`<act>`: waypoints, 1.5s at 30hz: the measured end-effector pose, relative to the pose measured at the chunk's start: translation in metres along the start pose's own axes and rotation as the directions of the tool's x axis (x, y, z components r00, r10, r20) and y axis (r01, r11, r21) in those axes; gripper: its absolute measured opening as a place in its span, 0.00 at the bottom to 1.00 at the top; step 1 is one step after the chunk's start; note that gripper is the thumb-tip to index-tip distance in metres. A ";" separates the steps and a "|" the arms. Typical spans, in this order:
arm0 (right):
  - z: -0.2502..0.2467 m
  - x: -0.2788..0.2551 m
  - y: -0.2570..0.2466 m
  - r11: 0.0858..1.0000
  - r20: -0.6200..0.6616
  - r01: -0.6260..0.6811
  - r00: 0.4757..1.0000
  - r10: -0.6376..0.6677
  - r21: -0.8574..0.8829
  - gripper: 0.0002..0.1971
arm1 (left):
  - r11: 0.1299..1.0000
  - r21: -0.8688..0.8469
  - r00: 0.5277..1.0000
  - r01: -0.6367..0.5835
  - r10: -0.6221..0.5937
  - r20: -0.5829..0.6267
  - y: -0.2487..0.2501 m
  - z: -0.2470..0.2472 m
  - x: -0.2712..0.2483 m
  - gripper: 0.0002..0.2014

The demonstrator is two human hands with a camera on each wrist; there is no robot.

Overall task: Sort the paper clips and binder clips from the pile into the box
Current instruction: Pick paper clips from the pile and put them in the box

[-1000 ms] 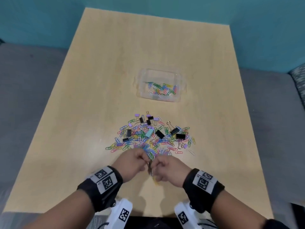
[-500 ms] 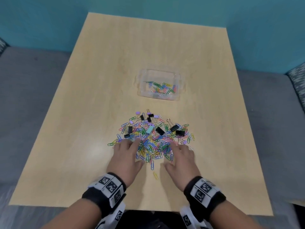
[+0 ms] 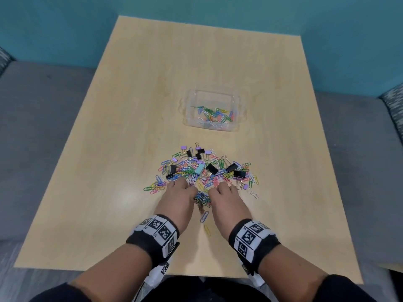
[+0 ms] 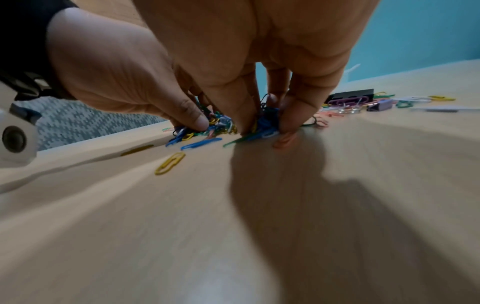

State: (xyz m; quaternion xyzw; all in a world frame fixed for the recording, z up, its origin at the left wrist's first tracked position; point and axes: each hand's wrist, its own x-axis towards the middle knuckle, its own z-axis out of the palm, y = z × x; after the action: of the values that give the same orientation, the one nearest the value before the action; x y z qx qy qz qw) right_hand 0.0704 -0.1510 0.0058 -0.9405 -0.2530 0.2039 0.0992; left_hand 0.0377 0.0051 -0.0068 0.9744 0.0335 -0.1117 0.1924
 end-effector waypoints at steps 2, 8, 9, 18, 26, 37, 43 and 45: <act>-0.001 -0.001 0.004 1.000 0.013 0.009 1.000 -0.009 0.016 0.15 | 0.999 -0.043 1.000 0.022 -0.021 0.018 -0.002 -0.002 -0.001 0.08; -0.014 0.000 0.013 0.983 0.081 -0.088 0.994 0.076 0.163 0.06 | 0.936 -0.285 0.978 0.205 -0.182 0.107 -0.008 -0.017 -0.001 0.08; -0.017 0.002 0.015 0.968 0.101 -0.125 0.989 0.105 0.217 0.07 | 0.912 -0.328 0.967 0.248 -0.214 0.136 -0.009 -0.020 -0.001 0.08; -0.041 0.009 0.041 0.370 0.430 -0.479 0.878 0.211 0.796 0.13 | 0.197 -0.794 0.797 0.575 -0.356 0.488 -0.020 -0.056 0.007 0.09; -0.098 0.061 0.046 -0.004 0.344 -0.348 0.924 0.166 0.937 0.12 | -0.033 -0.883 0.852 0.468 -0.248 0.461 -0.009 -0.107 0.066 0.08; -0.172 0.182 0.051 0.335 0.050 -0.204 0.909 0.415 0.920 0.11 | 0.295 -0.914 0.923 0.277 -0.348 0.167 0.014 -0.142 0.208 0.10; -0.174 0.165 0.060 0.480 0.060 -0.269 0.911 0.408 0.835 0.09 | 0.458 -0.849 0.934 0.264 -0.342 0.106 -0.001 -0.142 0.197 0.13; -0.160 0.140 0.068 0.535 -0.002 -0.228 0.918 0.396 0.813 0.08 | 0.461 -0.847 0.933 0.264 -0.343 0.105 -0.016 -0.136 0.172 0.12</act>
State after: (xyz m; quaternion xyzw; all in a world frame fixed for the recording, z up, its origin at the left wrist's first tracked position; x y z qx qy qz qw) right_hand 0.2801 -0.1496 0.0830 -0.8393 0.0486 0.2209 0.4945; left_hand 0.2308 0.0754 0.0704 0.7365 0.2642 -0.0738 0.6183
